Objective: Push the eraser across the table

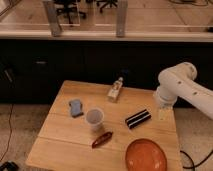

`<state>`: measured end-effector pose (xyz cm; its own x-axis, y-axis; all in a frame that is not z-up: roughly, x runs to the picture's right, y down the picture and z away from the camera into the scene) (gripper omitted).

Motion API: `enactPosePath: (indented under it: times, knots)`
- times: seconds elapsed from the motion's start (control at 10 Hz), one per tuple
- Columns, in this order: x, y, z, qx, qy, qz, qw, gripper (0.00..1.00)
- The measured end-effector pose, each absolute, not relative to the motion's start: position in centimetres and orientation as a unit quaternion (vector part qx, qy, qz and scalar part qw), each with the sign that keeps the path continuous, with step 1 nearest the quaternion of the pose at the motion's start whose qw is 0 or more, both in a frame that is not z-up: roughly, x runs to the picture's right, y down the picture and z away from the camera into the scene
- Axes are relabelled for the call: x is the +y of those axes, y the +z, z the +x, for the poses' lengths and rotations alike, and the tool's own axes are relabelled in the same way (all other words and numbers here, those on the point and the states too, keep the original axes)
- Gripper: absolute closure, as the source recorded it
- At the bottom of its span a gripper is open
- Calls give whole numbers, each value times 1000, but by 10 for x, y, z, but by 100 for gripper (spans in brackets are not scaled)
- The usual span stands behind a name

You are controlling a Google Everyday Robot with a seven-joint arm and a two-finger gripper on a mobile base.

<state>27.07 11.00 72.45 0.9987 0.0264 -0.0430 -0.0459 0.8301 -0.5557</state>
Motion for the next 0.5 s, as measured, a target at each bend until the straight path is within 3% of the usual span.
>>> enactPosePath:
  times: [0.5]
  knots:
    - [116,745,270,18,25,-296,955,20]
